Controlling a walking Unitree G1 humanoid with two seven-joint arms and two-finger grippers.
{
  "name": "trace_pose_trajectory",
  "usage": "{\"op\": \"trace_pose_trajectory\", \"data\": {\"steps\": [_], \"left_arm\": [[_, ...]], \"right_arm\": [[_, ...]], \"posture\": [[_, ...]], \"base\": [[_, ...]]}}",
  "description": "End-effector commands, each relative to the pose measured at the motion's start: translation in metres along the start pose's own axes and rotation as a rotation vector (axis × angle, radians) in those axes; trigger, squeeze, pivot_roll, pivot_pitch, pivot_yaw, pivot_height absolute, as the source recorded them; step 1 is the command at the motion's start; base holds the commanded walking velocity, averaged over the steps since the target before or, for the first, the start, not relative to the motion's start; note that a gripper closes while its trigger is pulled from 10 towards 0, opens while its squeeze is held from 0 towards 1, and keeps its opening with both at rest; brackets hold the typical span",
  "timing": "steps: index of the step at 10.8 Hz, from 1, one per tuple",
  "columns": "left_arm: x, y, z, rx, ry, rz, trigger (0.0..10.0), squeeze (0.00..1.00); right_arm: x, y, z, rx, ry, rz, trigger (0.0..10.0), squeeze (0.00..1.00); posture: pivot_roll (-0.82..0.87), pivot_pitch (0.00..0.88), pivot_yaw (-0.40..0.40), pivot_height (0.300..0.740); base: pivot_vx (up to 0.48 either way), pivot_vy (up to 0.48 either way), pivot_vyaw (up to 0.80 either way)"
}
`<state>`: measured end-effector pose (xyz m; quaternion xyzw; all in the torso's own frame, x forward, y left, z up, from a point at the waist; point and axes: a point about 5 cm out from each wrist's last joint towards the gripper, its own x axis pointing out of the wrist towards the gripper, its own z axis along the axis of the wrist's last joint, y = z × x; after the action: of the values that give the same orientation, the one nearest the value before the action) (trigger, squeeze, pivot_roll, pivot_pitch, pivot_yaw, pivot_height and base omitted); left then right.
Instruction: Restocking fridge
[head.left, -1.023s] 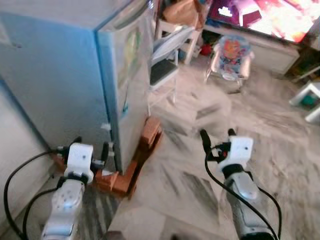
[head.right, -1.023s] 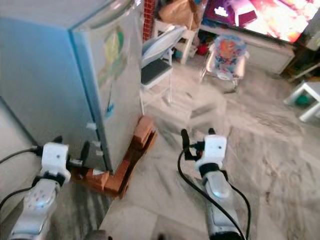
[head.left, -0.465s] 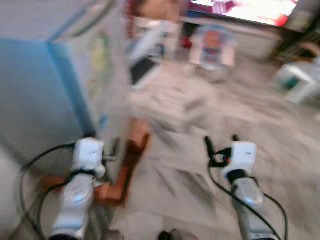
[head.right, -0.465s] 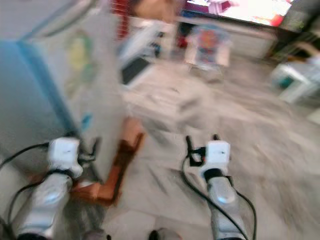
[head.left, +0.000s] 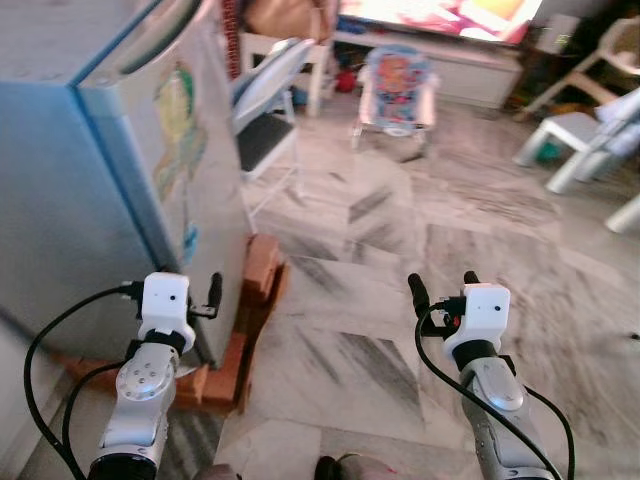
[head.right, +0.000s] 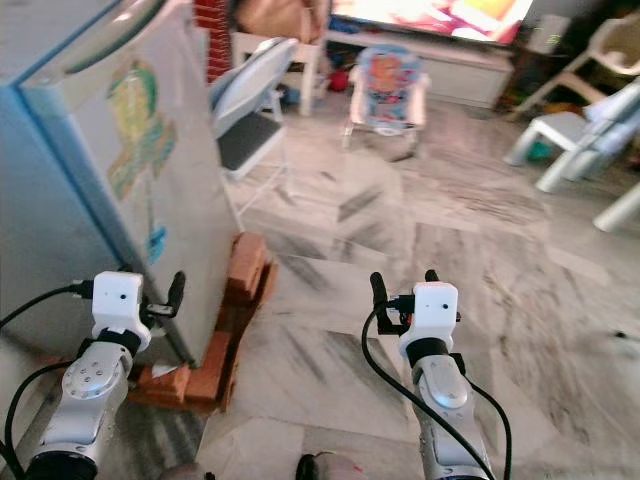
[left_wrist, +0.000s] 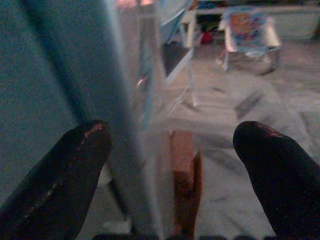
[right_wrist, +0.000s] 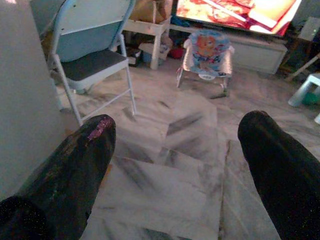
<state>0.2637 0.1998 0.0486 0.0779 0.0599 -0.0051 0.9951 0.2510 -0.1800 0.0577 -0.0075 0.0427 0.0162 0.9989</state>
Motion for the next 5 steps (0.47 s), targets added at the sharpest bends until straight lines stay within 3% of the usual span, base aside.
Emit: {"op": "trace_pose_trajectory", "data": {"steps": [1,5], "left_arm": [[0.003,0.004,-0.003,0.033,0.026,0.052,10.0,0.00],[0.026,0.008,0.004,0.006,0.019,0.072,10.0,0.00]], "right_arm": [[0.000,-0.003,0.000,-0.002,0.011,-0.003,10.0,0.00],[-0.001,-0.003,-0.003,-0.010,0.025,0.006,10.0,0.00]], "posture": [[0.08,0.066,-0.095,0.740],[0.07,0.068,-0.101,0.740]], "base": [[0.000,0.000,0.00],[0.000,0.000,0.00]]}}
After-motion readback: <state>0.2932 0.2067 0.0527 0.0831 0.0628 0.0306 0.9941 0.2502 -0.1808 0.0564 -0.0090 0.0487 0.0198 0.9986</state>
